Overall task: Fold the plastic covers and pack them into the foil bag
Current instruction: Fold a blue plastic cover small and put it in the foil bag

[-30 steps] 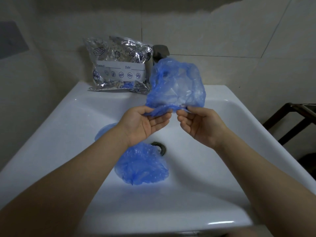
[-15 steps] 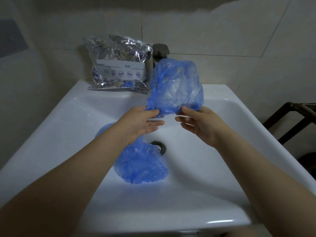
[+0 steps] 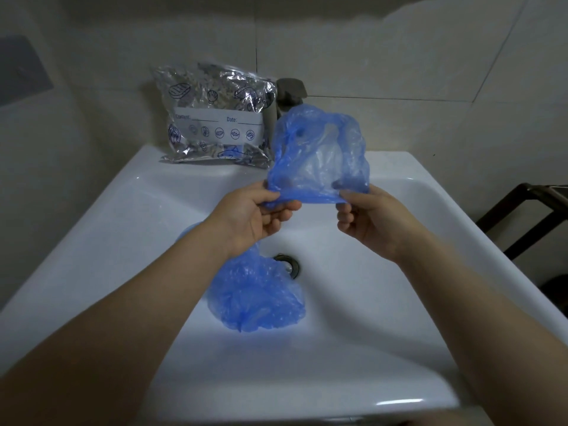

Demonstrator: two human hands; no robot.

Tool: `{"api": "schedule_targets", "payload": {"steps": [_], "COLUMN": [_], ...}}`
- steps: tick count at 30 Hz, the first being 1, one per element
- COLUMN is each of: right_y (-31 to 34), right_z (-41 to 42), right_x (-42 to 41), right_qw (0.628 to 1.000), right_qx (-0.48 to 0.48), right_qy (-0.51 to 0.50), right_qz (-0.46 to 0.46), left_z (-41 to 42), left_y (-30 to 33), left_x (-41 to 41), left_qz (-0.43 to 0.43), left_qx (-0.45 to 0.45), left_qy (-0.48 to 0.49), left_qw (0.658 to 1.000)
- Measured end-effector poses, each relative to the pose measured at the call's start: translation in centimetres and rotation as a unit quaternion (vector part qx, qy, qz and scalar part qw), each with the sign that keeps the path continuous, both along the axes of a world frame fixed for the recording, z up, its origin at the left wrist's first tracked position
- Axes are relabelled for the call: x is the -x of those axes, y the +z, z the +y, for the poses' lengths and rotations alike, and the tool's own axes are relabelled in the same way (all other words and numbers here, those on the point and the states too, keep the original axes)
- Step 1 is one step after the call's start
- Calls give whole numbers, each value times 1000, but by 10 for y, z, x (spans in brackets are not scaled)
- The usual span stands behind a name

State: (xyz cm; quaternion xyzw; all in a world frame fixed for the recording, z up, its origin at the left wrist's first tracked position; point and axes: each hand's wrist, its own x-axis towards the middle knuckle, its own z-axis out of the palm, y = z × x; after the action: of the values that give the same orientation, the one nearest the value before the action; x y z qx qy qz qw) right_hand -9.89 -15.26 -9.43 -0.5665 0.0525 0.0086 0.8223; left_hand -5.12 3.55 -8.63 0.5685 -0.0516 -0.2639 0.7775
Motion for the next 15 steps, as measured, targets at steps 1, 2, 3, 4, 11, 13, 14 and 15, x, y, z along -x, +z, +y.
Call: {"api": "schedule_targets", "payload": {"steps": [1, 2, 3, 4, 11, 13, 14, 15], "right_y": [1, 2, 3, 4, 7, 7, 7, 7], "right_z": [-2, -3, -5, -6, -28, -25, -21, -19], "right_x": [0, 1, 2, 4, 10, 10, 11, 11], "right_qw": [1000, 999, 998, 995, 946, 944, 944, 945], "right_qx": [-7, -7, 2, 20, 268, 297, 311, 319], "right_qy": [15, 27, 38, 52, 117, 96, 66, 31], "right_qz": [-14, -32, -55, -85, -142, -108, -84, -59], "left_z": [0, 1, 1, 1, 17, 15, 12, 8], "left_y": [1, 1, 1, 1, -1, -4, -6, -8], "left_x": [0, 0, 0, -1, -4, -10, -12, -11], "left_qz": [22, 41, 54, 57, -53, -45, -61, -94], "left_qx": [25, 54, 83, 105, -5, -63, -103, -155], "left_qy": [2, 5, 9, 12, -57, -43, -32, -14], "left_qw": [999, 998, 995, 993, 997, 996, 992, 983]}}
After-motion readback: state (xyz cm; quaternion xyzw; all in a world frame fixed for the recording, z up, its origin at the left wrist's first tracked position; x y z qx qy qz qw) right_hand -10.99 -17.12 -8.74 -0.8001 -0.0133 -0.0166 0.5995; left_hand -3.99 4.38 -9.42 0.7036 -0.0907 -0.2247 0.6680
